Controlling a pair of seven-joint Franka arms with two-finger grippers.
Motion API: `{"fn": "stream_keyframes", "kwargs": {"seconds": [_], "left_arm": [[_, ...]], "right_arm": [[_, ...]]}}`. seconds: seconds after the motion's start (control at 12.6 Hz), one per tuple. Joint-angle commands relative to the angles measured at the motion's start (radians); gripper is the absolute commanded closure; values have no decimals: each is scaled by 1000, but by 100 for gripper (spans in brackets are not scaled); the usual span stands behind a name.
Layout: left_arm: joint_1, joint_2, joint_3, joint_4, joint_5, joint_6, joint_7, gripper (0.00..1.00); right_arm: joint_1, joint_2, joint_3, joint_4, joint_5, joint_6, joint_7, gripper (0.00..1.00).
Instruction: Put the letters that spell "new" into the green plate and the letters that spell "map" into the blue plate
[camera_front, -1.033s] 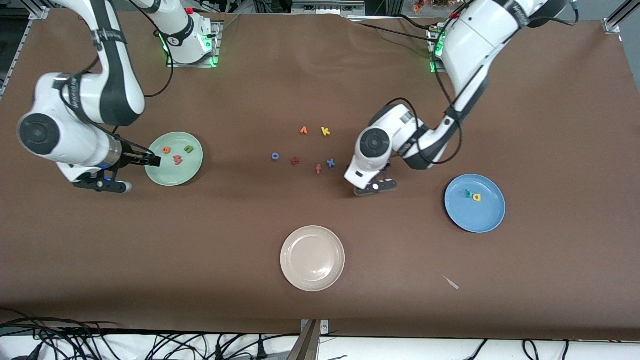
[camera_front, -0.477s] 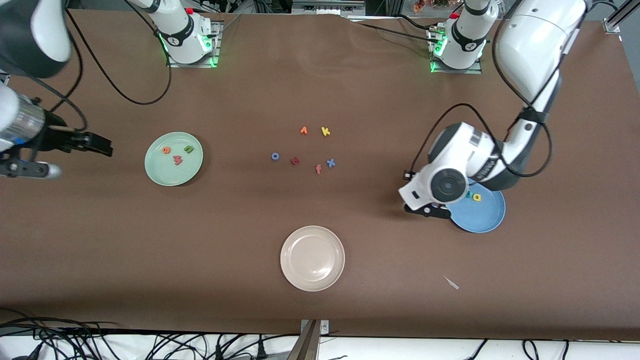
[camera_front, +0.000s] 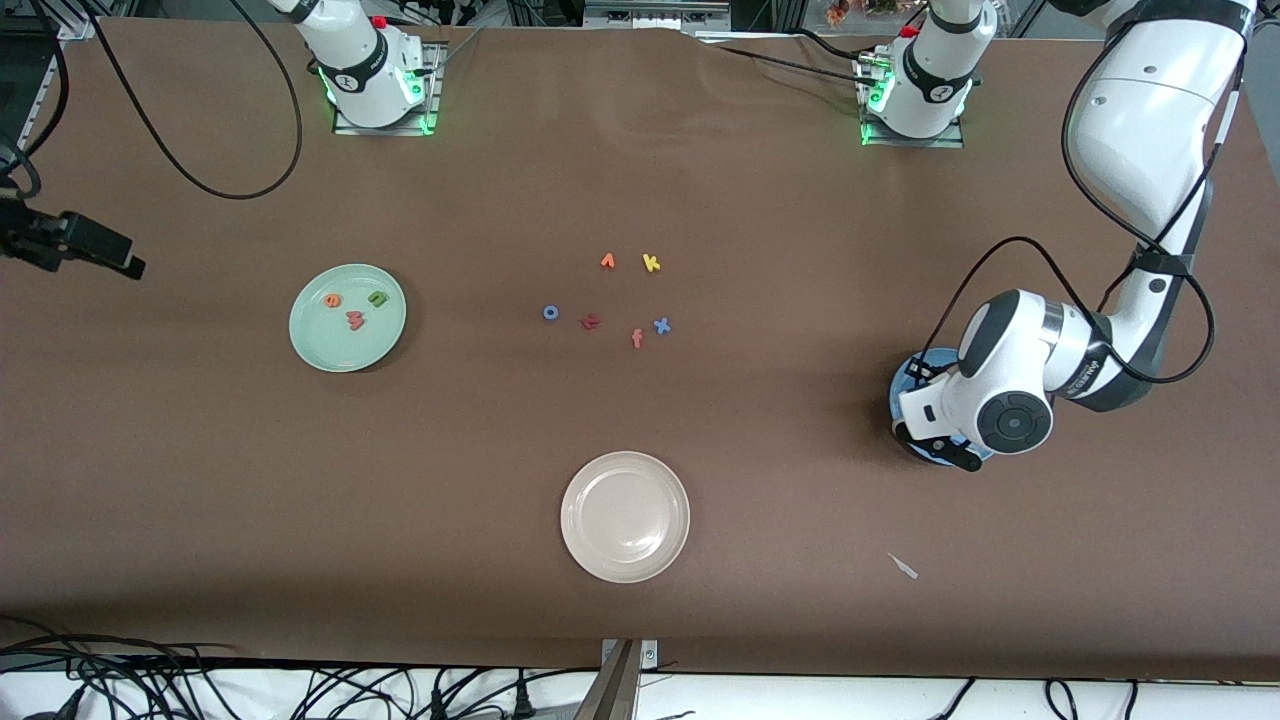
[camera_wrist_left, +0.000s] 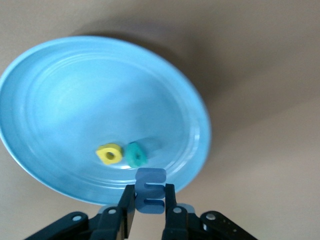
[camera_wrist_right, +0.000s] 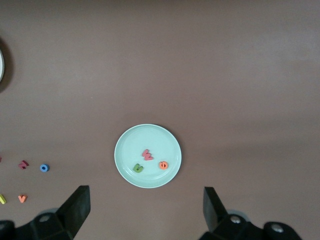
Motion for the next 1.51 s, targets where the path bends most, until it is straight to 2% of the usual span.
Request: {"fn": "stream_keyframes", "kwargs": {"seconds": [0.0, 0.16, 0.32, 0.48, 0.64, 0.95, 1.03, 1.19, 1.27, 1.43], "left_arm": [[10, 9, -13, 12, 39, 6, 56, 0], [25, -10, -16, 23, 33, -2, 42, 0], [37, -31, -16, 38, 34, -43, 45, 0], [47, -43, -18, 96, 33, -110, 44, 0], [50, -45, -18, 161, 28, -175, 41, 0], [105, -108, -13, 163, -122, -172, -57, 0], [97, -181, 35, 126, -153, -134, -76, 0], [4, -368, 193, -63, -264, -12, -83, 0], [-42, -429, 267, -120, -297, 42, -88, 0], [-84, -516, 321, -173, -376, 59, -117, 0]], "right_arm": [[-23, -126, 28, -191, -20, 135, -3, 0], [-20, -113, 31, -163, -26, 139, -6, 0], [-15, -85, 28, -109, -38, 58, -8, 0], [-1, -79, 28, -90, -80, 10, -11, 0], [6, -79, 28, -90, -80, 9, -11, 0], [19, -65, 21, -115, -46, 90, -3, 0], [20, -65, 21, -115, -47, 101, -3, 0], [25, -68, 19, -115, -48, 96, -5, 0], [25, -66, 12, -115, -48, 96, -5, 0], [22, -63, 8, -112, -46, 85, -5, 0]]}}
